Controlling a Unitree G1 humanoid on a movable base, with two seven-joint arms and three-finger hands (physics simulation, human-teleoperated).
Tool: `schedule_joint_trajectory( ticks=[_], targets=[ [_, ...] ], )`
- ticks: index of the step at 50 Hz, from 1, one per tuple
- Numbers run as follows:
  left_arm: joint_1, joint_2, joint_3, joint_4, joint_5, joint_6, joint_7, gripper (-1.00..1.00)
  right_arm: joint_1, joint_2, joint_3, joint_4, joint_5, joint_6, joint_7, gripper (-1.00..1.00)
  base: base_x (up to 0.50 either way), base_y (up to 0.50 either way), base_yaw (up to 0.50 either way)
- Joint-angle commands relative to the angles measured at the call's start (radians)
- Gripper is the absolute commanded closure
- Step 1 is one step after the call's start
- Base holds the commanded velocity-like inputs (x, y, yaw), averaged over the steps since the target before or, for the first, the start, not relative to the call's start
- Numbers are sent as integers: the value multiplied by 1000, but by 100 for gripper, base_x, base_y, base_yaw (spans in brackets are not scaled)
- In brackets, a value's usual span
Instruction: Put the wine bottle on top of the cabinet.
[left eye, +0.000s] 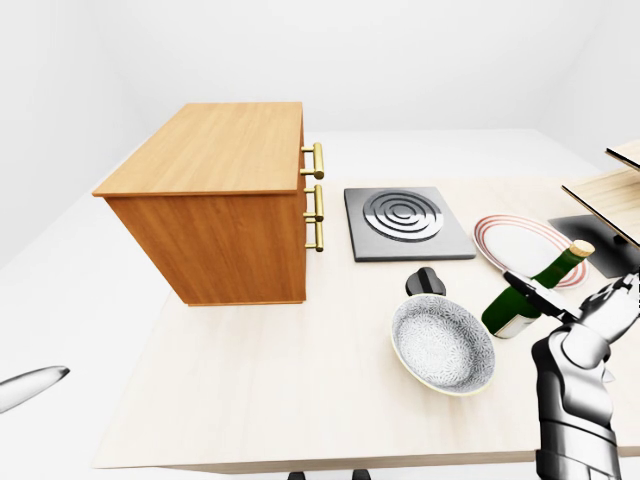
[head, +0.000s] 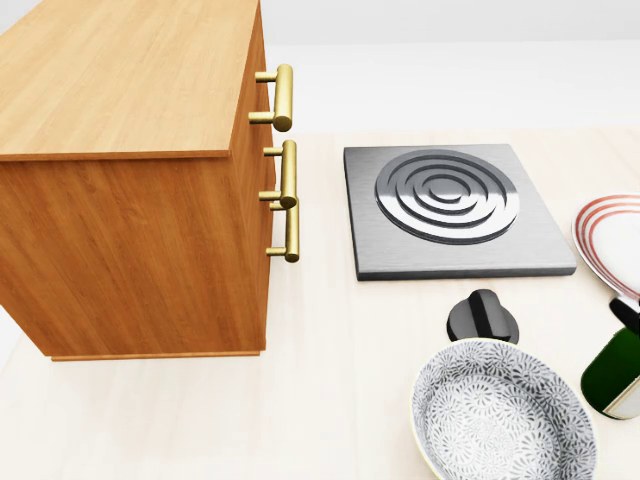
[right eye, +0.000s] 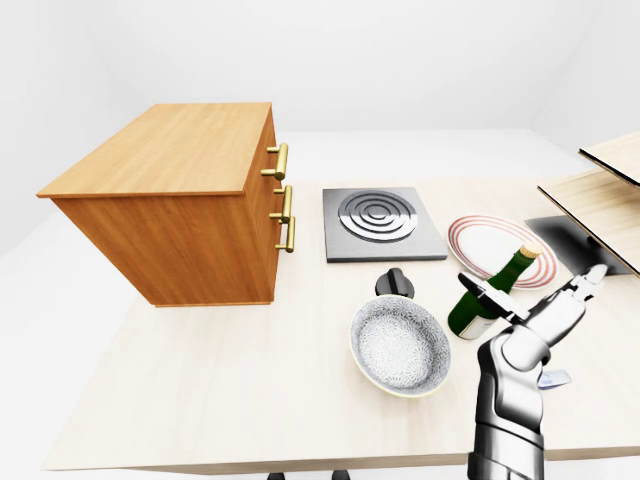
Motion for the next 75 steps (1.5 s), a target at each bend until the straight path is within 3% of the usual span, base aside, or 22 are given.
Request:
schedule_joint_trajectory(
  ticks=[1,75],
  targets=[
    [1,6,17,-7,-17,0,2,-100,-19,-17,11,67,1,0,-4,-100,0,0,0],
    [-1,13,30,-8,-19,0,-2,-100,-147,-108,85,396,33,0,-11,-100,0,0,0]
  ],
)
